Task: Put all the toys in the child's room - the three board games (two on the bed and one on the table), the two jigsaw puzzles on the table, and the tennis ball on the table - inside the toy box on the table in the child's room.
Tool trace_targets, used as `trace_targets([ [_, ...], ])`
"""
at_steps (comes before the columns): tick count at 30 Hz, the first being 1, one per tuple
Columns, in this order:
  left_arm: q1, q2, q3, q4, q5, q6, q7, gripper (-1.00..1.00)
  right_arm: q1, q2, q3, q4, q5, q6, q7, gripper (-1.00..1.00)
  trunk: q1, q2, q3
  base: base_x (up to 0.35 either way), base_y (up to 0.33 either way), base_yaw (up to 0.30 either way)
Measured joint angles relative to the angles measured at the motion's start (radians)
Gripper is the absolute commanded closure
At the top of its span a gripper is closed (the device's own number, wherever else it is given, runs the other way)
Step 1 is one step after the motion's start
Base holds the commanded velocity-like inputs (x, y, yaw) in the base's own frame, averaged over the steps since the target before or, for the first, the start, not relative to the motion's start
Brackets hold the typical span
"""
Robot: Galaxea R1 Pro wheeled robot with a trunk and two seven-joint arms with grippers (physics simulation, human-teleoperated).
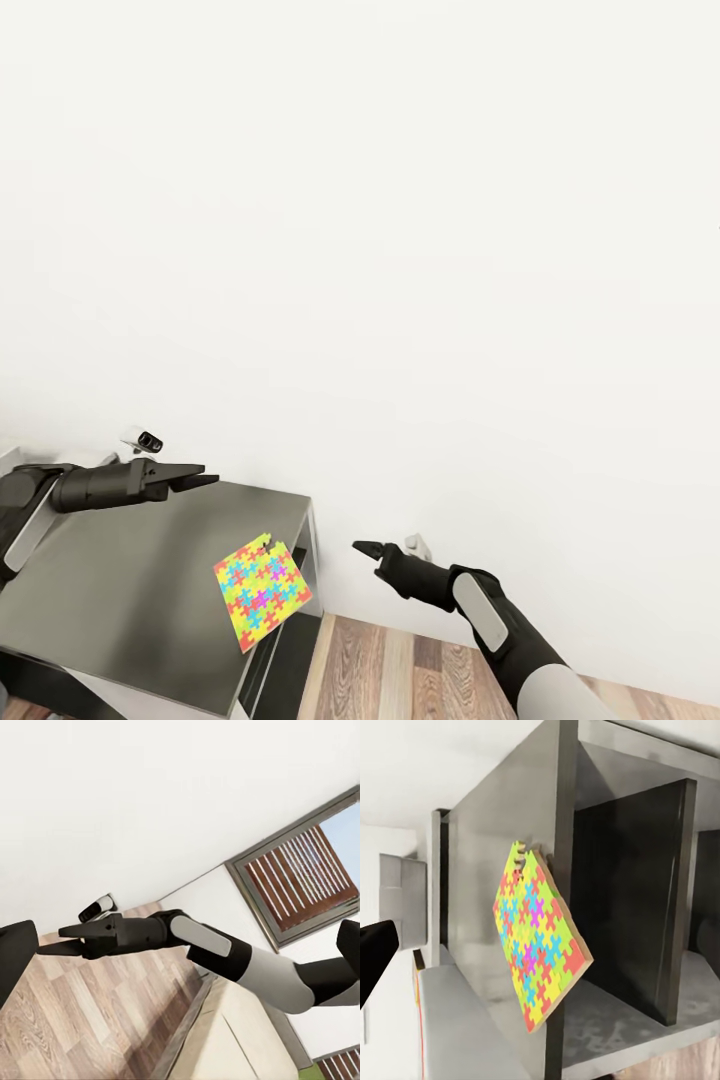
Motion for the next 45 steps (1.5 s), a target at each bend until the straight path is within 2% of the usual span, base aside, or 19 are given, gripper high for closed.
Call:
trace_targets([
  [7, -0.001, 0.002, 0.002, -0.032, 0.004, 0.009, -0.002, -1.0, -0.015, 0.002, 0.001, -0.004, 0.002, 0.01, -0.001, -1.0, 0.0, 0.0, 0.0, 0.0, 0.0, 0.0],
  [10, -0.002, 0.008, 0.004, -0.047, 0.001, 0.009, -0.002, -1.0, -0.023, 0.002, 0.001, -0.001, 0.001, 0.013, 0.0, -1.0, 0.011, -0.021, -0.009, 0.0, 0.0, 0.0],
  [13, -0.003, 0.039, 0.006, -0.055, 0.004, 0.009, -0.002, -1.0, -0.025, 0.002, 0.0, 0.003, 0.0, 0.015, 0.0, -1.0, 0.023, -0.042, -0.019, 0.0, 0.0, 0.0],
  [18, -0.003, 0.065, 0.012, -0.066, 0.008, 0.009, -0.002, -1.0, -0.026, 0.004, 0.0, 0.005, 0.0, 0.017, -0.001, -1.0, 0.042, -0.077, -0.034, 0.0, 0.0, 0.0],
  [20, -0.003, 0.084, 0.012, -0.077, 0.01, 0.009, -0.002, -1.0, -0.027, 0.005, 0.0, 0.005, 0.0, 0.02, -0.001, -1.0, 0.05, -0.091, -0.041, 0.0, 0.0, 0.0],
  [23, -0.003, 0.142, 0.009, -0.118, 0.021, 0.009, -0.002, -1.0, -0.028, 0.006, 0.001, 0.005, 0.001, 0.035, -0.003, -1.0, 0.054, -0.098, -0.044, 0.0, 0.0, 0.0],
  [26, -0.002, 0.176, 0.006, -0.14, 0.045, 0.009, -0.002, -1.0, -0.029, 0.006, 0.001, 0.005, 0.001, 0.05, -0.005, -1.0, 0.054, -0.098, -0.044, 0.0, 0.0, 0.0],
  [30, 0.0, 0.189, 0.004, -0.153, 0.06, 0.009, -0.002, -1.0, -0.029, 0.006, 0.002, 0.005, 0.001, 0.058, -0.002, -1.0, 0.054, -0.098, -0.044, 0.0, 0.0, 0.0],
  [45, 0.0, 0.196, 0.005, -0.161, 0.065, 0.009, -0.003, -1.0, -0.047, 0.006, 0.01, 0.007, 0.008, 0.111, 0.001, -1.0, 0.111, -0.203, -0.091, 0.0, 0.0, 0.0],
])
